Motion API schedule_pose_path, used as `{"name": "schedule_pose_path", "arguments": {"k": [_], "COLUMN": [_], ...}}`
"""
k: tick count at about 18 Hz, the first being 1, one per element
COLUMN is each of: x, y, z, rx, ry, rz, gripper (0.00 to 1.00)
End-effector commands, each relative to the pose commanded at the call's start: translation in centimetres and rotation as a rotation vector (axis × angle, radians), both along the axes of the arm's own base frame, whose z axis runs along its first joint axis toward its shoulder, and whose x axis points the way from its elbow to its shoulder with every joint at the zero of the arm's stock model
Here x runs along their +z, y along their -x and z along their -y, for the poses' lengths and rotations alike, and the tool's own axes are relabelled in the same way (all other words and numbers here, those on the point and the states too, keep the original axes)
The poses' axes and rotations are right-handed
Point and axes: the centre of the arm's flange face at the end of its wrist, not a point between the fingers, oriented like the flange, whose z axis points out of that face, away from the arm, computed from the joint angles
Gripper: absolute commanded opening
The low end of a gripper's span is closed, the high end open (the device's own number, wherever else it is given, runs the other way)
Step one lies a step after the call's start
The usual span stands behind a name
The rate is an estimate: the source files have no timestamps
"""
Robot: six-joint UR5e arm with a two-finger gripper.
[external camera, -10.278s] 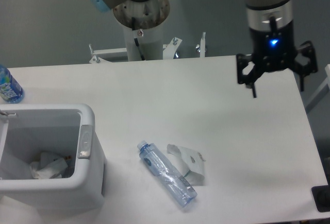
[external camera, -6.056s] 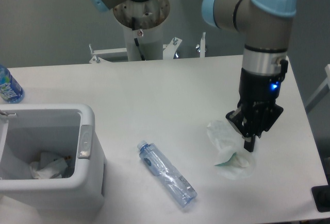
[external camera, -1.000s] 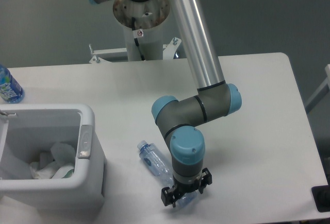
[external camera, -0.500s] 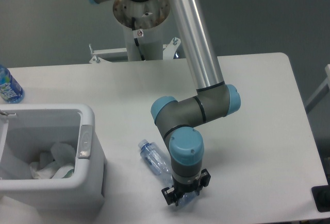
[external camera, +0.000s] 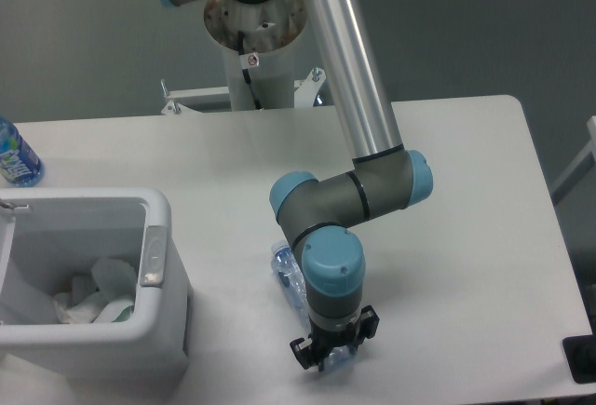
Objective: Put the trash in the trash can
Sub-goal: 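Close the gripper around the water bottle's middle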
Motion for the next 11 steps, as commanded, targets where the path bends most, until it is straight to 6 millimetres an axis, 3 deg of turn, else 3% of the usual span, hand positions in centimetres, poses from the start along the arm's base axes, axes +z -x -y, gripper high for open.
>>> {"name": "schedule_pose_path", "arguments": {"k": [2, 4, 8, 11], "x": [1.0, 1.5, 3.8, 9.7], "y": [0.0, 0.1, 0.4, 0.1], "z": [-0.1, -0.2, -0.5, -0.4], "rx": [-0.002, -0.003, -0.008, -0.052], "ry": [-0.013, -0.021, -0.049, -0.108], "rz": [-0.009, -0.013, -0.040, -0.116], "gripper": [0.63, 0.55, 0.55, 0.55]}}
